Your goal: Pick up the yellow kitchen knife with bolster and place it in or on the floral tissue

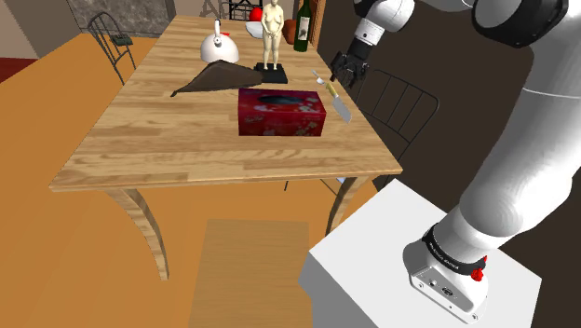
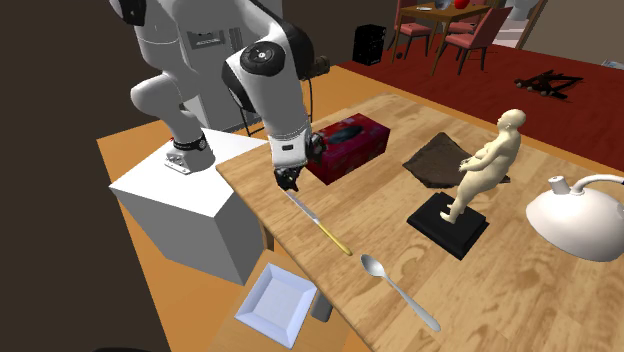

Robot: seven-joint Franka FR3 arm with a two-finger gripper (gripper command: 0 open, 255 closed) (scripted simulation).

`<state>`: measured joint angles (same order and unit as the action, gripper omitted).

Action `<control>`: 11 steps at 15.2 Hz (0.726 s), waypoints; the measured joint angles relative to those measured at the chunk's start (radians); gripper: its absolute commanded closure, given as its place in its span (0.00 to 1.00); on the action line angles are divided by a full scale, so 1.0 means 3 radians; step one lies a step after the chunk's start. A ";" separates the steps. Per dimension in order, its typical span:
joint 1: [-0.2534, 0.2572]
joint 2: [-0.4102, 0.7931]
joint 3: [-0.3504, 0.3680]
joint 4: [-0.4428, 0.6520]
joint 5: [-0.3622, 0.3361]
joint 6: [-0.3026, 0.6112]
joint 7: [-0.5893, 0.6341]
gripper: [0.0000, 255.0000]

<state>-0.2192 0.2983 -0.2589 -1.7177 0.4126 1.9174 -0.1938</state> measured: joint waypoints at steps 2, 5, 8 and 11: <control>-0.0083 0.0219 -0.0014 0.0171 0.0098 -0.0043 -0.0003 0.00; -0.0224 0.0582 -0.0023 0.0468 0.0240 -0.0107 -0.0006 0.00; -0.0242 0.0712 -0.0006 0.0519 0.0293 -0.0055 -0.0006 0.00; -0.0219 0.0738 0.0011 0.0432 0.0321 0.0055 -0.0024 0.00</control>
<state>-0.2849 0.5197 -0.2556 -1.5881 0.5088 1.9340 -0.2009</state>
